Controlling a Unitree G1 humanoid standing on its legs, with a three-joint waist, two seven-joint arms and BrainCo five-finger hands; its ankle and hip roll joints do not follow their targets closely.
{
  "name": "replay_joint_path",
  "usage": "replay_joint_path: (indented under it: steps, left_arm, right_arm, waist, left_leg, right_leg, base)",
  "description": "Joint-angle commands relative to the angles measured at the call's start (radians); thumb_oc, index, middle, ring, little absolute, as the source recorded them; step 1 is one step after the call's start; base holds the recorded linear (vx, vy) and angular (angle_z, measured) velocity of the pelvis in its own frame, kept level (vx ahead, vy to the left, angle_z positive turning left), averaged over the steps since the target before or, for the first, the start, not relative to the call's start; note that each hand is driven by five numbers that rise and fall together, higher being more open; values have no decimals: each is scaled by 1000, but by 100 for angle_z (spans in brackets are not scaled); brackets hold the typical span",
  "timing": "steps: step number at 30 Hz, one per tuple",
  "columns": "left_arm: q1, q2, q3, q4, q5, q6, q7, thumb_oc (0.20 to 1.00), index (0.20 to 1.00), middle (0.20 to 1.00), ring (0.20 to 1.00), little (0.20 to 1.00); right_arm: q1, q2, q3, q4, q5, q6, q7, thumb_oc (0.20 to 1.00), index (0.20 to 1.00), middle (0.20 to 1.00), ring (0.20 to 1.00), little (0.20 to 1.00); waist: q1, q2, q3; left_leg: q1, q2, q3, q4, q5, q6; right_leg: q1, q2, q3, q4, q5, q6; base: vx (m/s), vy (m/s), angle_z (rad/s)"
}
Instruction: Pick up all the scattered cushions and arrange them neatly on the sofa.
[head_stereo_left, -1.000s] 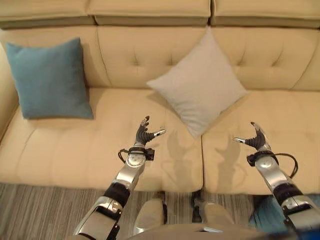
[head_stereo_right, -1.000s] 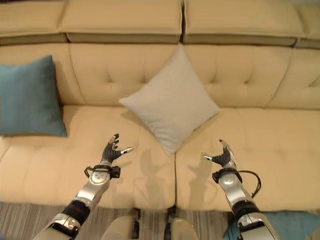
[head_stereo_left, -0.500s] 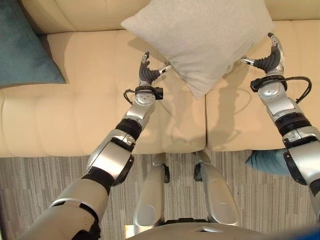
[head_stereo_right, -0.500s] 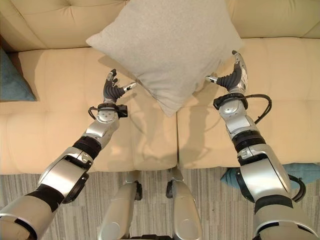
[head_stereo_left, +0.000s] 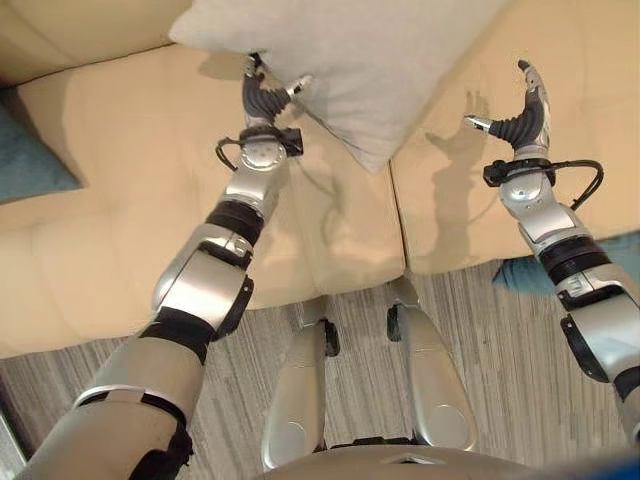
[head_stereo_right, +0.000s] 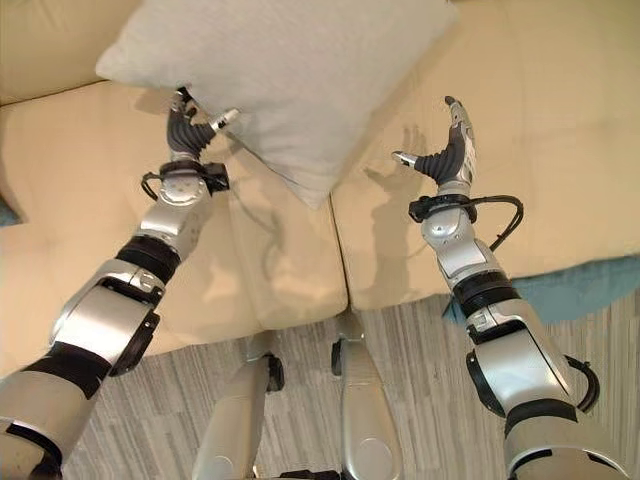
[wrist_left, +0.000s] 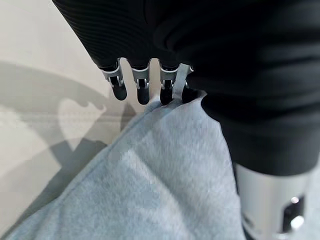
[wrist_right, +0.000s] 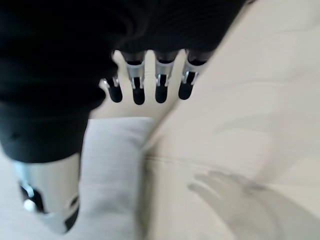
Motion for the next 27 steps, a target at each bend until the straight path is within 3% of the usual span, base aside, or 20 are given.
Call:
replay_joint_path:
  steps: [1,6,7,8,19,27]
  left_arm:
    - [-68,-17,4,87,12,-55,-4,1000,1000,1000,1000,1000]
    - [-166,44,69,135,-58,-64,3,1000,1000,1000,1000,1000]
    - [-171,47,75,133,-61,-68,6,376,376,376,376,376]
    - [-178,45,82,132,-64,-69,8,200,200,200,200,200]
    - [-228,109,66,101,-43,-91,29,200,200,200,200,200]
    - [-302,246,18,84,10,-95,43,200,200,200,200,200]
  right_arm:
    - [51,6,-44,-38,-41,-61,-22,1000,1000,1000,1000,1000]
    - [249,-6,-85,-160,-107,-80,-1,1000,1000,1000,1000,1000]
    - [277,-7,-94,-167,-115,-81,3,1000,1000,1000,1000,1000]
    - [299,-6,-102,-166,-118,-81,5,1000,1000,1000,1000,1000]
    - [451,-11,-159,-141,-111,-102,29,1000,1000,1000,1000,1000]
    - [482,-38,-173,-134,-91,-126,58,1000,1000,1000,1000,1000]
  waist:
    - [-6,7,-64]
    - [-60,30,-50]
    - [-62,34,-52]
    - [-67,36,-53]
    - [-78,60,-68]
    - [-70,71,-86]
  left_leg:
    - [51,-40,25,4,-128,-42]
    - [6,-58,62,4,-140,-34]
    - [-1,-60,66,4,-141,-33]
    - [-2,-61,67,4,-144,-31]
    - [1,-77,75,4,-153,-28]
    - [24,-76,71,4,-156,-31]
  right_leg:
    - [3,-20,14,48,-96,71]
    - [-62,-28,48,44,-78,90]
    - [-71,-29,50,44,-76,93]
    - [-73,-31,53,43,-76,92]
    - [-78,-40,60,39,-65,100]
    - [-51,-42,50,32,-62,102]
  base:
    - [16,54,-12]
    - [14,109,-27]
    - [17,17,-7]
    - [0,0,0]
    - [0,0,0]
    - [3,-10,0]
